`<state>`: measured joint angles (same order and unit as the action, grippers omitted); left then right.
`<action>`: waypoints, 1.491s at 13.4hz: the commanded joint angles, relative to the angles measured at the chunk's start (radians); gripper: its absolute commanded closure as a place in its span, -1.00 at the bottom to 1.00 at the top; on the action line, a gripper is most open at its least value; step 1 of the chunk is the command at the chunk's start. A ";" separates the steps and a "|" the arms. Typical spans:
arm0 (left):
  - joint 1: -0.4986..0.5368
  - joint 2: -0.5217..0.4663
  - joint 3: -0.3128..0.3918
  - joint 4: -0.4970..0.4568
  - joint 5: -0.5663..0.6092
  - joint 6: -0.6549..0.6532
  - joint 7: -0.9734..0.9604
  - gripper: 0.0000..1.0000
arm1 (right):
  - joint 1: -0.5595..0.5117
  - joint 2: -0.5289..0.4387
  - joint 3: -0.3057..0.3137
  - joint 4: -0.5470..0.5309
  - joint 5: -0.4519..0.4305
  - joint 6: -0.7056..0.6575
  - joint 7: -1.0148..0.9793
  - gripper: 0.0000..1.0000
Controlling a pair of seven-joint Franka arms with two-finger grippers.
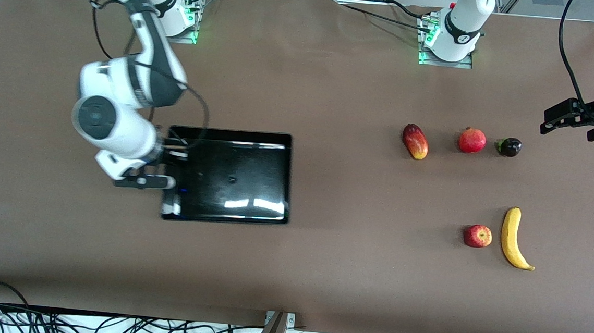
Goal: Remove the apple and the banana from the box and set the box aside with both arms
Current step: 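Slide the black box further toward the right arm and release it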
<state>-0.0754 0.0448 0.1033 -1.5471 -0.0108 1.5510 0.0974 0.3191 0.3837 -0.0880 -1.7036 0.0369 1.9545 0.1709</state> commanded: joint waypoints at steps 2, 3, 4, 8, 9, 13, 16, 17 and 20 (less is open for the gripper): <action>0.003 -0.017 -0.004 -0.005 0.020 -0.005 -0.005 -1.00 | -0.015 -0.178 -0.148 -0.339 0.028 0.180 -0.215 1.00; 0.003 -0.017 -0.004 -0.005 0.020 -0.005 -0.008 -1.00 | -0.015 -0.190 -0.197 -0.419 0.028 0.261 -0.270 1.00; 0.005 -0.017 -0.004 -0.005 0.020 -0.005 -0.008 -1.00 | -0.015 -0.195 -0.240 -0.489 0.029 0.341 -0.309 1.00; 0.005 -0.017 -0.004 -0.005 0.018 -0.005 -0.010 -1.00 | -0.032 -0.169 -0.298 -0.576 0.031 0.446 -0.329 1.00; 0.005 -0.017 -0.004 -0.005 0.020 -0.005 -0.012 -1.00 | -0.049 -0.160 -0.299 -0.579 0.031 0.449 -0.329 1.00; 0.005 -0.017 -0.007 -0.007 0.020 -0.005 -0.012 -1.00 | -0.061 -0.132 -0.299 -0.619 0.034 0.497 -0.326 0.99; 0.006 -0.020 -0.007 -0.002 0.020 -0.008 -0.012 -1.00 | -0.060 -0.138 -0.297 -0.619 0.034 0.491 -0.326 -0.64; 0.009 -0.022 -0.007 0.005 0.020 -0.008 -0.009 -1.00 | -0.060 -0.146 -0.295 -0.617 0.034 0.489 -0.323 -0.99; 0.017 -0.017 -0.019 0.004 0.020 -0.005 -0.010 -1.00 | -0.052 -0.227 -0.286 -0.572 0.031 0.433 -0.330 -1.00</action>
<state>-0.0732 0.0400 0.1017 -1.5443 -0.0108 1.5510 0.0931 0.2675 0.2364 -0.3818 -2.3014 0.0683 2.4387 -0.1380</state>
